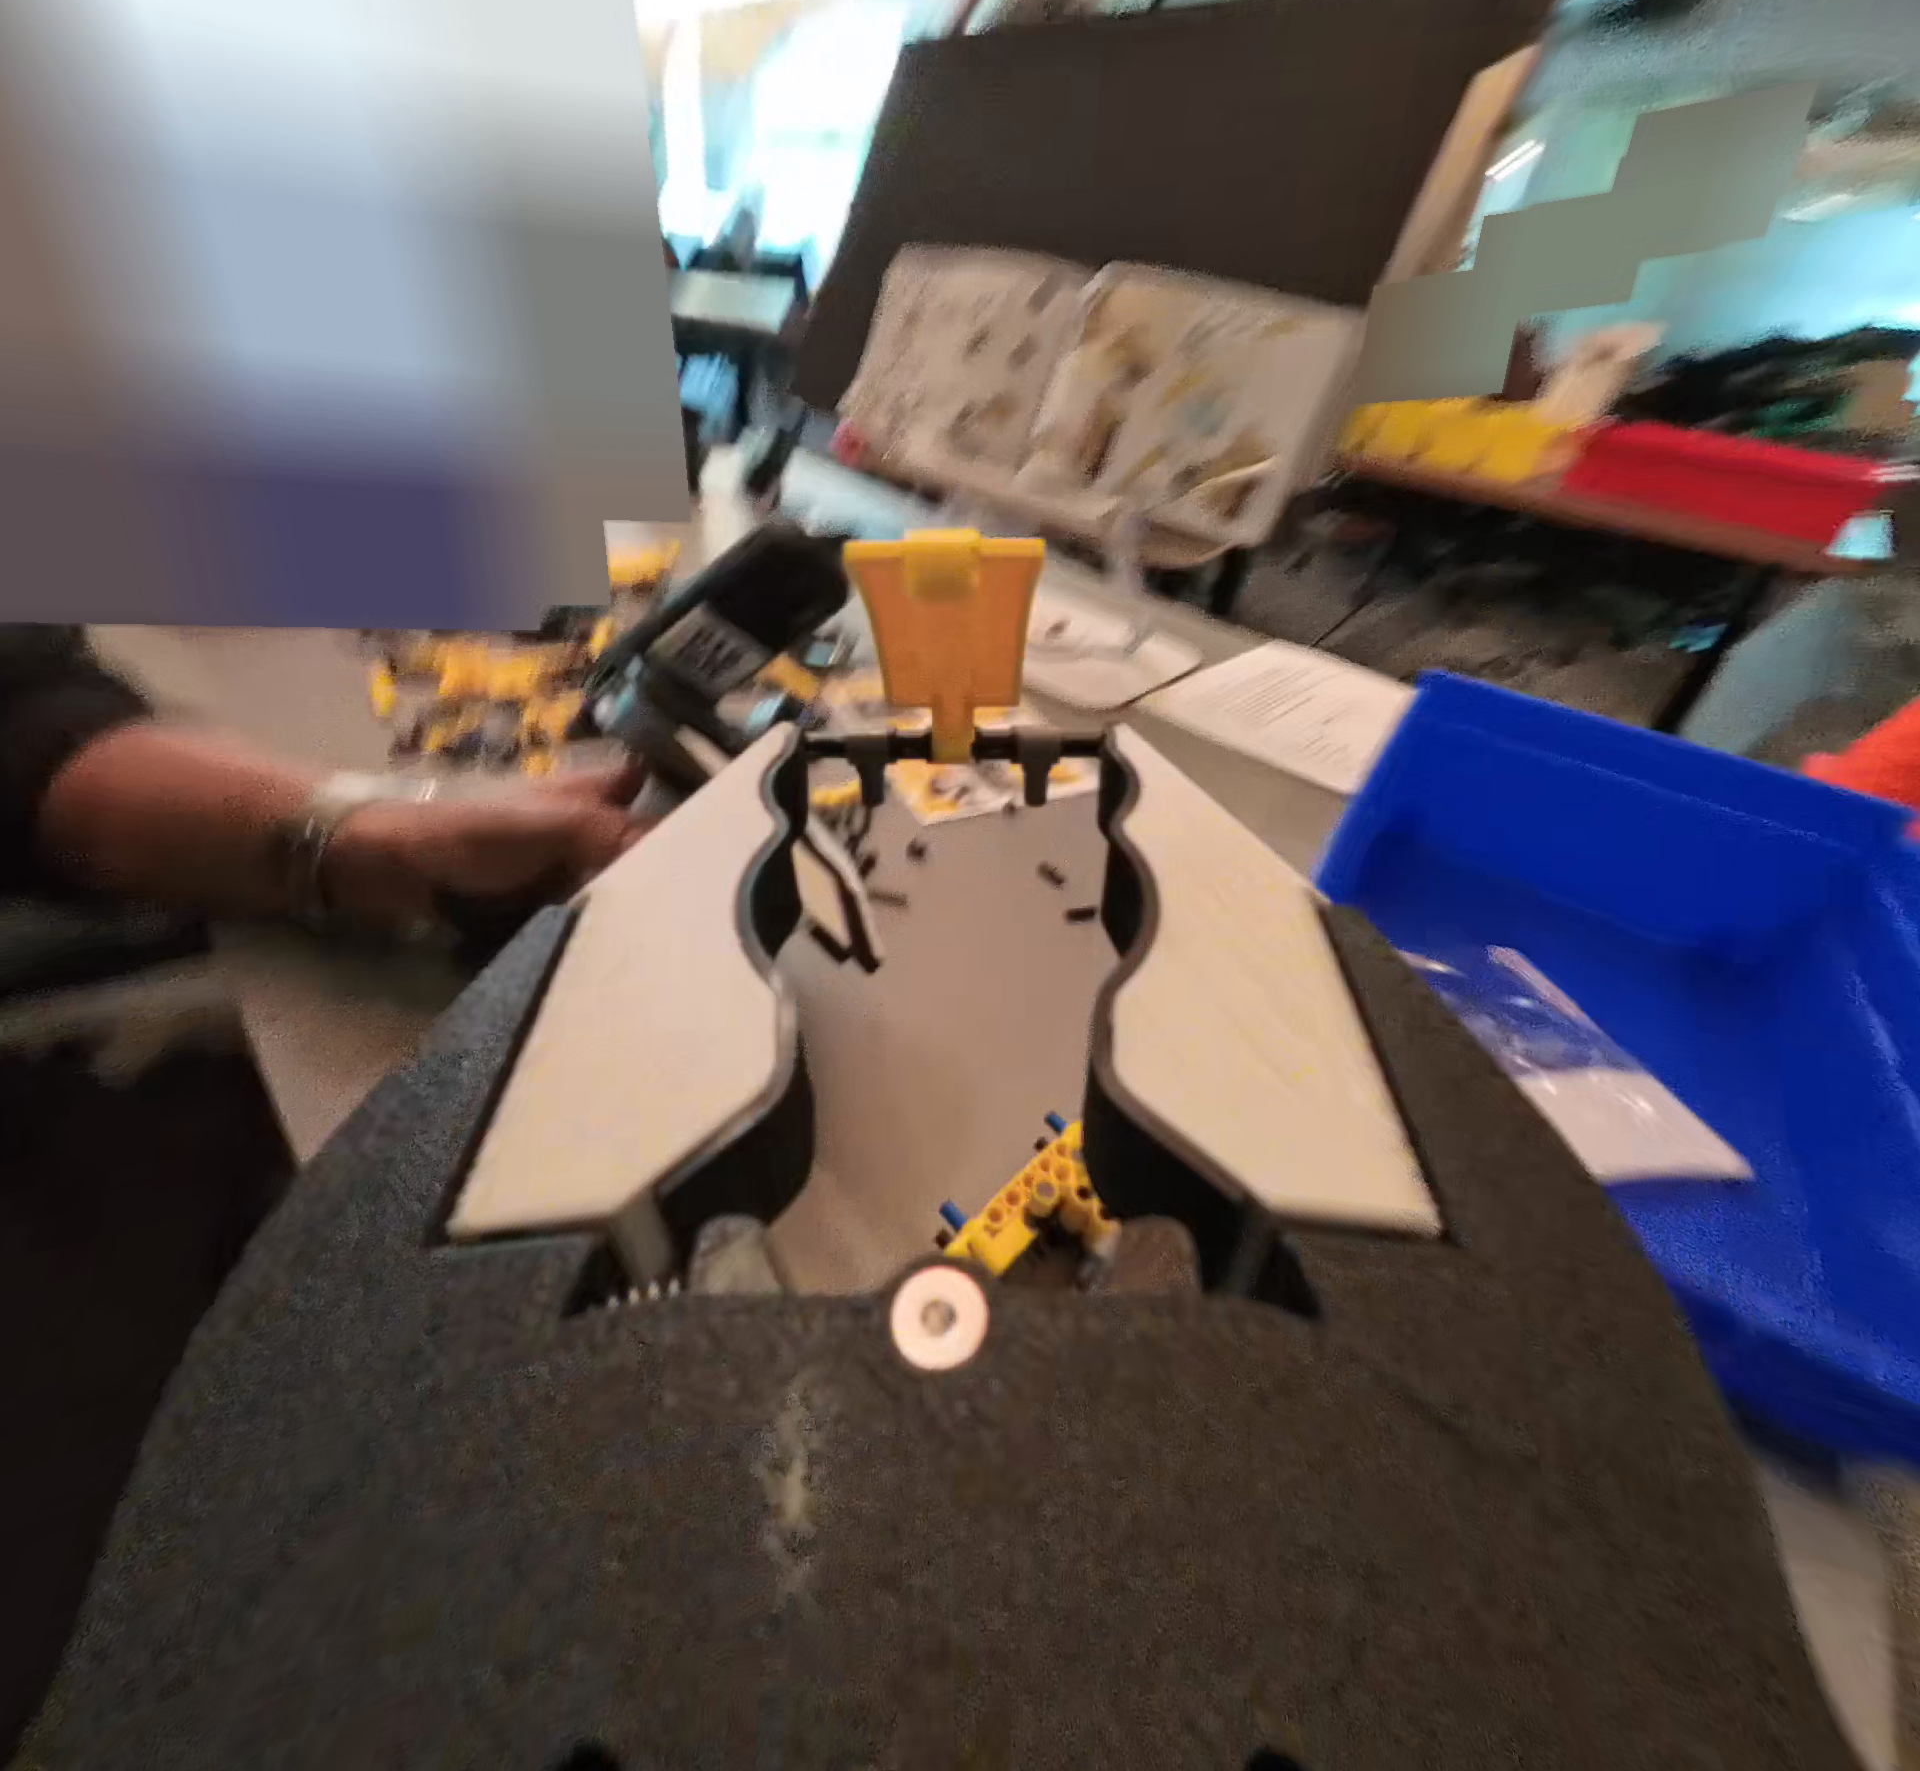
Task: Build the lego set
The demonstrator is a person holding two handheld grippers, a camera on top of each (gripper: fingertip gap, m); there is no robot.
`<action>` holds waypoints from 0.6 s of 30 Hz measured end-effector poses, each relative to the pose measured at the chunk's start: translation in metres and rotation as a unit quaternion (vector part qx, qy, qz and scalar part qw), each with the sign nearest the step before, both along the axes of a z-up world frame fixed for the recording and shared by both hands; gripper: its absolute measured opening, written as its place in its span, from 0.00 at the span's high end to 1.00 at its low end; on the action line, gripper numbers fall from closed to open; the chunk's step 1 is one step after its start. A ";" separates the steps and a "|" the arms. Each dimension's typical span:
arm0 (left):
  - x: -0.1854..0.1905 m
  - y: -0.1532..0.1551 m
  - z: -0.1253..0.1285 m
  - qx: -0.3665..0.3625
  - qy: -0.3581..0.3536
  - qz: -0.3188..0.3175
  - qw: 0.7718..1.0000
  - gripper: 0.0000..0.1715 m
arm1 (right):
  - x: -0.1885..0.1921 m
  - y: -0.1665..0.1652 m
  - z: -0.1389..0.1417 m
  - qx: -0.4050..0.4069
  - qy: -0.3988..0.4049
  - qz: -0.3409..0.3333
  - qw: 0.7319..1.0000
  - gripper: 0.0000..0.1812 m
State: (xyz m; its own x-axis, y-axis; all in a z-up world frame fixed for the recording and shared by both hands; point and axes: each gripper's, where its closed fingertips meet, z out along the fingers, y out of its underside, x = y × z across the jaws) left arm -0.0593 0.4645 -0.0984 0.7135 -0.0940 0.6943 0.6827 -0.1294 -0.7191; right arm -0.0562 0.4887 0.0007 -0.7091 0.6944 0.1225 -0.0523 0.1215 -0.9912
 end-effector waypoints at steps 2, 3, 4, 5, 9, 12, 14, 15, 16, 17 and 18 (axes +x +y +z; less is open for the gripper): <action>0.006 0.004 -0.007 -0.033 0.049 -0.007 0.998 0.93 | 0.012 0.039 -0.005 -0.101 0.036 -0.061 0.992 0.70; 0.006 0.006 -0.012 -0.055 0.081 0.005 0.995 0.90 | 0.015 0.056 -0.016 -0.130 0.041 -0.090 0.987 0.70; -0.003 0.008 -0.016 -0.081 0.120 0.041 0.989 0.85 | 0.018 0.069 -0.027 -0.148 0.037 -0.111 0.982 0.70; -0.016 0.008 -0.020 -0.111 0.162 0.091 0.976 0.79 | 0.023 0.077 -0.037 -0.160 0.032 -0.122 0.979 0.70; -0.041 0.015 -0.020 -0.180 0.279 0.166 0.929 0.74 | 0.038 0.089 -0.054 -0.157 0.028 -0.140 0.977 0.70; -0.013 0.040 -0.014 -0.148 0.311 0.083 0.935 0.71 | 0.050 0.087 -0.053 -0.168 0.033 -0.121 0.978 0.70; -0.008 0.051 -0.015 -0.148 0.341 0.070 0.926 0.71 | 0.057 0.090 -0.050 -0.180 0.037 -0.114 0.976 0.70; -0.009 0.055 -0.017 -0.157 0.346 0.069 0.922 0.71 | 0.060 0.092 -0.048 -0.186 0.040 -0.113 0.975 0.70; -0.013 0.059 -0.018 -0.164 0.348 0.076 0.920 0.71 | 0.064 0.095 -0.046 -0.191 0.042 -0.111 0.974 0.70; -0.018 0.063 -0.018 -0.168 0.346 0.086 0.919 0.71 | 0.067 0.098 -0.044 -0.196 0.045 -0.111 0.973 0.70; -0.022 0.067 -0.018 -0.168 0.340 0.089 0.921 0.71 | 0.070 0.101 -0.041 -0.200 0.049 -0.112 0.972 0.70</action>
State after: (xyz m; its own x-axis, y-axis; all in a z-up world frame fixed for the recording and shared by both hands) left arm -0.0810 0.5311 -0.1169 0.9774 0.2056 0.0499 0.1215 -0.3526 -0.9279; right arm 0.0136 0.5893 -0.0403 -0.5334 0.8359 -0.1296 -0.1649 -0.2530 -0.9533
